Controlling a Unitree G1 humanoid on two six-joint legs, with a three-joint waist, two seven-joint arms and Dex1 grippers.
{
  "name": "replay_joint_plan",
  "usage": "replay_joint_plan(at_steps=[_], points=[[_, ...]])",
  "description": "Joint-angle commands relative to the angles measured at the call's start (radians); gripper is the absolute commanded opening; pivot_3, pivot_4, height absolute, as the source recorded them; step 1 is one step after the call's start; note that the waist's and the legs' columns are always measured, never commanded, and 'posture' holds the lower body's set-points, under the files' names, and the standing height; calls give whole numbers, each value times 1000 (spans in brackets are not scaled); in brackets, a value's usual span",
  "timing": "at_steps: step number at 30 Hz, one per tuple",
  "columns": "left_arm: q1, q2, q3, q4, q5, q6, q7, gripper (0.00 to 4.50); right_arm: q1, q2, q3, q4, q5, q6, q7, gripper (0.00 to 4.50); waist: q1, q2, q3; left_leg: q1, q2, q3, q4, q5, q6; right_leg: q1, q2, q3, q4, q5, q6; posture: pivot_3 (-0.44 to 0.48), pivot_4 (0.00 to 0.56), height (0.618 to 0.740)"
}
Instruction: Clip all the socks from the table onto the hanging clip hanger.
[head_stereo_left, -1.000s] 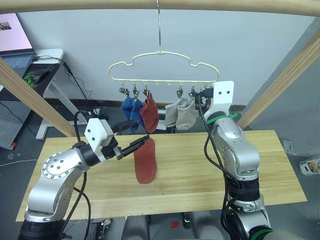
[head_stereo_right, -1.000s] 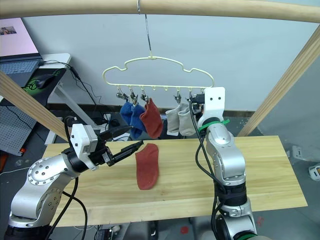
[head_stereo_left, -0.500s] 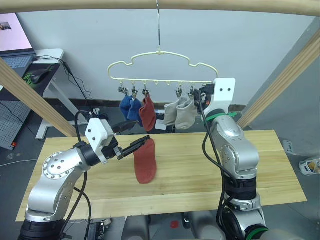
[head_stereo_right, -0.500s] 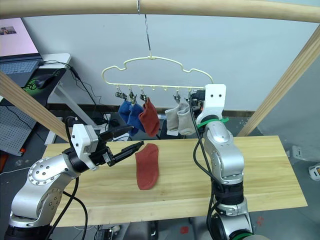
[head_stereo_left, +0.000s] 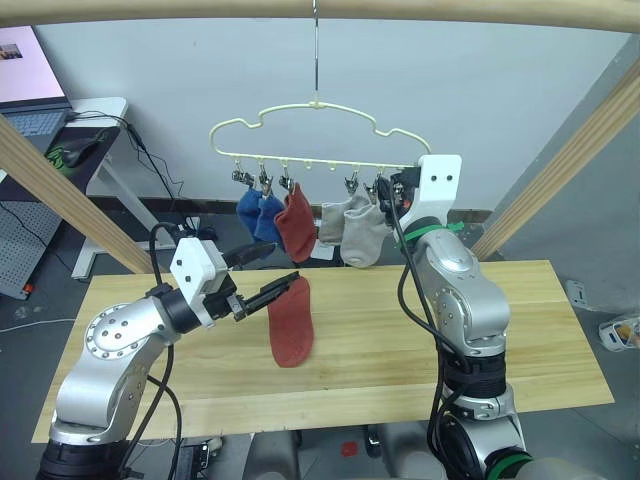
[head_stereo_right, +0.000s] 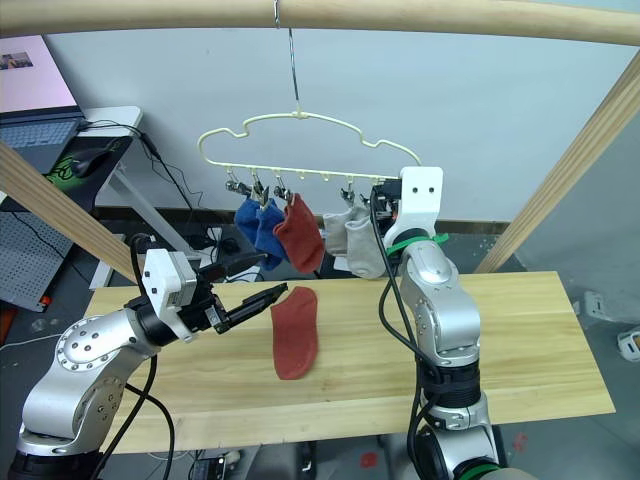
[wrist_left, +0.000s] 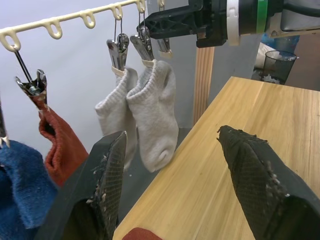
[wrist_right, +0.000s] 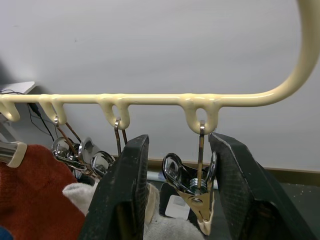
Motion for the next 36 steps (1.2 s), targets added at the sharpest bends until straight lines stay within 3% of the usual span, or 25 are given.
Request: replay_joint_plan(at_steps=[1, 13, 16, 18, 21, 32, 36], points=[[5, 8, 11, -27, 1, -14, -4, 3158, -17, 3, 7, -23, 9, -33, 0, 1961, 0, 0, 0, 0, 0, 0, 0, 0, 0, 0, 0, 0, 0, 0, 0, -106, 250, 736], [-3, 5, 4, -21, 1, -15, -7, 3158, -1, -14, 9, -41, 0, -31, -6, 1961, 0, 0, 0, 0, 0, 0, 0, 0, 0, 0, 0, 0, 0, 0, 0, -118, 248, 736], [-2, 5, 6, -21, 0, -15, -8, 3158, 1, -17, 8, -43, -3, -30, -8, 1407, 0, 0, 0, 0, 0, 0, 0, 0, 0, 0, 0, 0, 0, 0, 0, -117, 247, 736], [0, 5, 7, -22, -1, -13, -7, 3158, 1, -19, 7, -44, -4, -30, -10, 699, 0, 0, 0, 0, 0, 0, 0, 0, 0, 0, 0, 0, 0, 0, 0, -117, 246, 736], [2, 5, 8, -24, -1, -12, -5, 3158, 2, -21, 7, -46, -4, -29, -10, 9, 0, 0, 0, 0, 0, 0, 0, 0, 0, 0, 0, 0, 0, 0, 0, -117, 246, 736], [31, 6, 41, 3, 25, 44, 73, 3158, -5, -27, 5, -49, -4, -31, -10, 9, -1, 0, 0, 0, 0, 0, 0, 0, 0, 0, 0, 0, 0, 0, 0, -123, 245, 736], [81, -14, 60, 45, 84, 54, 160, 3970, -10, -31, 5, -49, -5, -33, -9, 0, -2, 0, 0, 0, 0, 0, 0, 0, 0, 0, 0, 0, 0, 0, 0, -124, 250, 736]])
